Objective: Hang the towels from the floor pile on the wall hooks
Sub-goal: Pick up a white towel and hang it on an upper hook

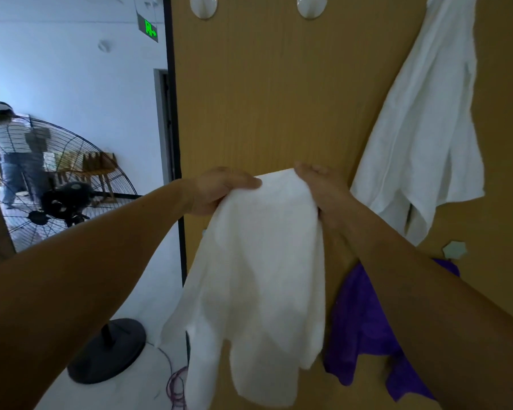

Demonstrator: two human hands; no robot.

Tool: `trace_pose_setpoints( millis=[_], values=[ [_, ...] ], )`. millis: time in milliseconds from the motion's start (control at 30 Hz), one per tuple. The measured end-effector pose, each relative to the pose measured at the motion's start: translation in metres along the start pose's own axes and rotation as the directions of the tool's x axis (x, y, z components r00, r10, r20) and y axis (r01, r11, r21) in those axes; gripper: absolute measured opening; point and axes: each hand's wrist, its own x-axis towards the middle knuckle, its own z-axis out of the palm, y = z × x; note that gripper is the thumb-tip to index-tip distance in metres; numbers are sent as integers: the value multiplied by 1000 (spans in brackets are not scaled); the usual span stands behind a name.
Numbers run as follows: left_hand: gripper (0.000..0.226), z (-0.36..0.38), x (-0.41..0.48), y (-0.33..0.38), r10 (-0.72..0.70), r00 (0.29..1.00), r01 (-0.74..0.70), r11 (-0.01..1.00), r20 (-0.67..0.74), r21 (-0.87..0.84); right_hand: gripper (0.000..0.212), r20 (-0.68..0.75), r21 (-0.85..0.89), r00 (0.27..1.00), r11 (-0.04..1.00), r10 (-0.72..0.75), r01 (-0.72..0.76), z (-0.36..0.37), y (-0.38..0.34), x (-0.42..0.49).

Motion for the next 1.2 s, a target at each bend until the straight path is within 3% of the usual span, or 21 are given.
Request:
trace_pose_setpoints(
  millis=[133, 200, 300, 367, 400, 467, 533, 600, 667, 733, 800, 867, 933, 1000, 1067, 1200],
  values=[
    [16, -7, 6, -5, 141, 964, -130, 989, -226, 64, 28, 147, -285, 989, 957, -8, 51, -11, 3, -1],
    [19, -6, 6, -7, 251, 922, -166, 944, -296, 285, 27, 211, -352, 978, 934, 9, 67, -17, 6, 1],
    [21, 0, 9, -12, 403, 904, -159, 629, -144, 761, 17, 0, -468, 975, 861, -224, 198, -21, 9, 15],
    [23, 3, 12, -12, 436, 893, -145, 512, -110, 846, 16, -108, -538, 914, 796, -391, 277, -16, 11, 20],
    [24, 3, 13, -11, 418, 899, -131, 538, -128, 833, 17, -107, -559, 906, 778, -410, 286, -13, 11, 21],
    [21, 0, 12, -12, 314, 930, -123, 752, -188, 648, 21, -25, -547, 948, 798, -319, 254, -8, 11, 18],
    [17, 0, 8, -13, 218, 952, -122, 913, -213, 390, 26, 74, -421, 986, 891, -152, 169, -7, 8, 12],
    [15, -1, 8, -12, 157, 973, -122, 973, -170, 197, 28, 150, -207, 988, 977, -28, 59, -8, 3, 8],
    [12, 2, 7, -8, 101, 991, -95, 993, -87, 75, 29, 220, 48, 974, 997, 50, -62, -8, -3, 7],
    [19, 5, 5, -2, 91, 996, -91, 996, -9, -24, 34, 194, 132, 977, 984, 92, -119, -7, -6, 10],
    [26, 5, 3, 3, 91, 994, -83, 990, 67, -112, 37, 150, 91, 984, 990, 92, -107, -5, -10, 12],
    [20, 5, 4, 4, 97, 992, -83, 981, 76, -176, 33, 141, 104, 989, 993, 46, -61, -2, -13, 12],
    [18, 5, 6, 7, 118, 993, -117, 977, -3, -179, 32, 137, 84, 991, 996, 5, -17, 0, -16, 12],
    [14, 5, 6, 12, 152, 984, -169, 964, -95, -203, 31, 151, -60, 988, 998, -23, 32, 4, -21, 9],
    [19, 3, 4, 19, 174, 981, -193, 940, -90, -281, 32, 156, -139, 986, 987, -57, 79, 6, -25, 10],
    [30, -10, -4, 39, 222, 974, -222, 904, -43, -366, 22, 176, -68, 978, 990, -114, 127, 13, -46, 16]
  ],
)
